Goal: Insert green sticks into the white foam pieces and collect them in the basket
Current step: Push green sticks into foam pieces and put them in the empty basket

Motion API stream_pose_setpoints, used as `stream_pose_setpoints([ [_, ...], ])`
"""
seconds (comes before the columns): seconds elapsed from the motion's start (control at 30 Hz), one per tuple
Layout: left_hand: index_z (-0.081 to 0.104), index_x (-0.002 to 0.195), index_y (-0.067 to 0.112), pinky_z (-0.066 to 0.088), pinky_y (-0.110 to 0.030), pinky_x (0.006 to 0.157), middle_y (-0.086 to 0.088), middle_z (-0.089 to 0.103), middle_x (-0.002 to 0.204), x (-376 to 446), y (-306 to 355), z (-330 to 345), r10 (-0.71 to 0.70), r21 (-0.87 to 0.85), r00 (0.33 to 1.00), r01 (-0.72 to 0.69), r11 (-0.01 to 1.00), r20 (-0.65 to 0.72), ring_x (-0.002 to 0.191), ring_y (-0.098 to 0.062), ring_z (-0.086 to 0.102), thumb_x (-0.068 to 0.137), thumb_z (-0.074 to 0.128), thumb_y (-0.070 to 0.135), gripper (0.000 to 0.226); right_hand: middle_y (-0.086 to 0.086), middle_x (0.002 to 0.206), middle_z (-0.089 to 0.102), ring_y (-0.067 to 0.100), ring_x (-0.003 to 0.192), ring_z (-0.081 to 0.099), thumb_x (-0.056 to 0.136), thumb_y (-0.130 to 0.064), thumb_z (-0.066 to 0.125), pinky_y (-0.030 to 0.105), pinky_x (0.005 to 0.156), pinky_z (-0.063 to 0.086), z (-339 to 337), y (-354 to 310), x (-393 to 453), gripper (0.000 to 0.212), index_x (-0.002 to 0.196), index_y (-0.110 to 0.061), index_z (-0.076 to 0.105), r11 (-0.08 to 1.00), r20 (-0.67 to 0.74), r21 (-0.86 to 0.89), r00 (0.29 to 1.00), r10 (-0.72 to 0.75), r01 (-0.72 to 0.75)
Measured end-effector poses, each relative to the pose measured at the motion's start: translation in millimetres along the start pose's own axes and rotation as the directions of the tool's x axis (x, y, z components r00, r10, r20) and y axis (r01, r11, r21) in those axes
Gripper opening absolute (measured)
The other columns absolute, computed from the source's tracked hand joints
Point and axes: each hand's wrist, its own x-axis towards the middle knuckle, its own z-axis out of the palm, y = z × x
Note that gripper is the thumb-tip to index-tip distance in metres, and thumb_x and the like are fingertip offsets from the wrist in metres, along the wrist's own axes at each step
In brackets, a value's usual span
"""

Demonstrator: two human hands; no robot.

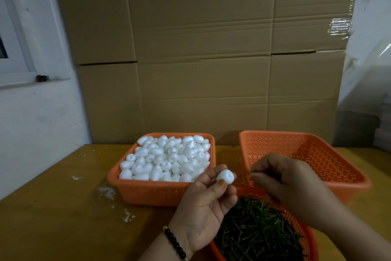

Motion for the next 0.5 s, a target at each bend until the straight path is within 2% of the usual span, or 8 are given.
stream_pose_setpoints([
  [0.07,0.064,0.107,0.002,0.057,-0.028,0.059,-0.02,0.067,0.097,-2,1,0,0.014,-0.007,1.0,-0.013,1.0,0.018,0.069,-0.021,0.066,0.079,0.066,-0.003,0.029,-0.005,0.068,0.069,0.006,0.056,0.064,0.082,-0.02,0.073,0.021,0.053,0.052,5,1,0,0.014,0.084,-0.033,0.067,0.999,-0.06,-0.038,0.997,-0.04,0.038],
  [0.17,0.062,0.107,0.002,0.057,-0.03,0.062,-0.019,0.067,0.096,-2,-1,-1,0.052,0.031,0.999,-0.052,0.998,0.005,0.073,-0.022,0.066,0.08,0.065,-0.001,0.028,-0.014,0.079,0.072,0.0,0.073,0.066,0.083,-0.015,0.072,0.024,0.068,0.056,13,4,-2,0.023,0.095,-0.035,0.071,0.999,-0.06,-0.014,0.998,-0.03,0.03],
  [0.23,0.061,0.107,0.001,0.057,-0.03,0.064,-0.019,0.066,0.096,-1,-2,-2,0.082,0.059,0.997,-0.081,0.995,-0.017,0.076,-0.023,0.067,0.079,0.065,-0.004,0.03,-0.018,0.084,0.072,0.0,0.077,0.067,0.085,-0.011,0.069,0.024,0.071,0.055,18,5,-3,0.03,0.095,-0.039,0.07,0.999,-0.063,0.015,0.997,-0.049,0.05],
  [0.3,0.06,0.108,0.0,0.057,-0.031,0.066,-0.019,0.066,0.094,0,-3,-2,0.102,0.069,0.994,-0.099,0.993,-0.037,0.078,-0.024,0.068,0.076,0.065,-0.006,0.033,-0.022,0.087,0.071,-0.003,0.082,0.066,0.086,-0.007,0.067,0.017,0.072,0.053,21,5,-4,0.038,0.094,-0.044,0.067,0.996,-0.085,0.046,0.994,-0.068,0.072],
  [0.4,0.06,0.109,-0.001,0.057,-0.031,0.067,-0.018,0.066,0.093,0,-4,-1,0.114,0.078,0.992,-0.11,0.991,-0.046,0.078,-0.023,0.067,0.075,0.065,-0.007,0.035,-0.018,0.092,0.07,-0.004,0.089,0.063,0.088,-0.004,0.064,0.015,0.077,0.051,25,7,-3,0.04,0.099,-0.042,0.069,0.992,-0.114,0.068,0.989,-0.095,0.103],
  [0.5,0.061,0.108,0.0,0.057,-0.029,0.065,-0.017,0.067,0.096,1,-5,-1,0.116,0.09,0.992,-0.111,0.99,-0.048,0.077,-0.022,0.067,0.074,0.065,-0.006,0.034,-0.014,0.088,0.066,0.001,0.089,0.062,0.089,-0.002,0.061,0.014,0.075,0.049,27,8,-3,0.041,0.101,-0.04,0.07,0.985,-0.118,0.072,0.982,-0.15,0.159],
])
